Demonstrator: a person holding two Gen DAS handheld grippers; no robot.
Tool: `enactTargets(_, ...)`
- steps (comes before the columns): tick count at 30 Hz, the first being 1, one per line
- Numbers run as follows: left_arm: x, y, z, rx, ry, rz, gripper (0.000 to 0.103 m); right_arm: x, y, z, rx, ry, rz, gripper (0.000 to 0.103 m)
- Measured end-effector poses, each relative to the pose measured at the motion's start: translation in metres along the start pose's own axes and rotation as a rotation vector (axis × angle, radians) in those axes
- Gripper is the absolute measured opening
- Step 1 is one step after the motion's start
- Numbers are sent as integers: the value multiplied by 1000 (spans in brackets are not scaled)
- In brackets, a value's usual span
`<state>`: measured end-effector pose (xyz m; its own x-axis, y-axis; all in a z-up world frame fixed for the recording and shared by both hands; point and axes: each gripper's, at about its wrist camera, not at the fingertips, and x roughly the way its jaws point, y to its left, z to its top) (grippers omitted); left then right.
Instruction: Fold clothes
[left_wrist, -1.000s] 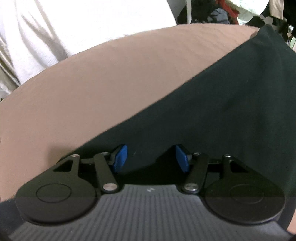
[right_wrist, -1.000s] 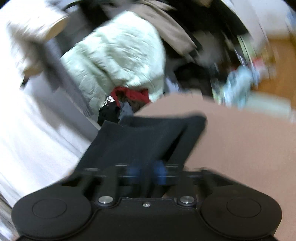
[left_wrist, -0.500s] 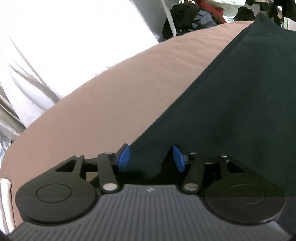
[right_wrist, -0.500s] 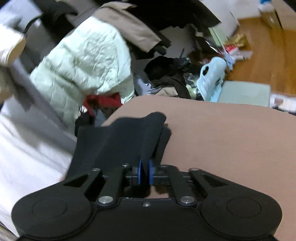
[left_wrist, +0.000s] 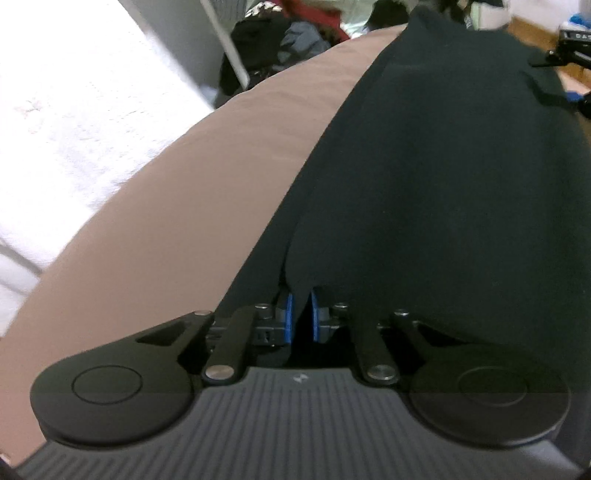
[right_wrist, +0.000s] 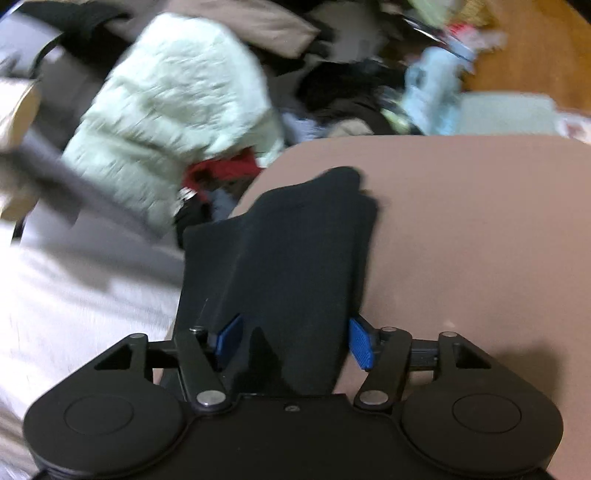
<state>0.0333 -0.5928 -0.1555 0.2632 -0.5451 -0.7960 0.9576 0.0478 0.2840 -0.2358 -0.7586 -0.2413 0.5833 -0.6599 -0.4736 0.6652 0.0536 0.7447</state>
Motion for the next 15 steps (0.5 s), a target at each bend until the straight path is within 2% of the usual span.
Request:
enactTargets(2, -9, 1, 5, -19, -25, 48, 8, 10, 7, -3, -88, -28, 19, 65)
enactTargets(4, -22, 9, 4, -55, -90, 107, 8, 16, 15, -1, -173, -46, 16, 11)
enactTargets(6, -33, 10, 1, -74, -166, 157, 8, -5, 23, -1, -227, -179, 62, 9)
enactTargets(8, -36, 10, -3, -99, -206, 182, 8, -23, 48, -3, -376, -287, 40, 8)
enactTargets(9, -29, 13, -2, -140, -194, 185, 9, -28, 63, -3, -478, -320, 9, 8)
enactTargets(10, -18, 17, -4, -178, -146, 166, 14, -29, 73, -3, -541, -338, -11, 8)
enactTargets(11, -7, 21, -7, -211, -89, 142, 25, -24, 73, -3, -534, -332, -36, 9)
enactTargets(12, 4, 25, -11, -245, -31, 117, 29, -16, 66, -1, -480, -307, -92, 31)
enactTargets(13, 8, 26, -18, -259, 12, 131, 32, -9, 52, 0, -401, -267, -158, 54)
enactTargets(14, -2, 26, -25, -259, 9, 149, 32, -3, 37, 0, -314, -219, -220, 54)
enactTargets(15, -15, 26, -32, -257, -5, 165, 34, -3, 23, 2, -234, -191, -230, 48)
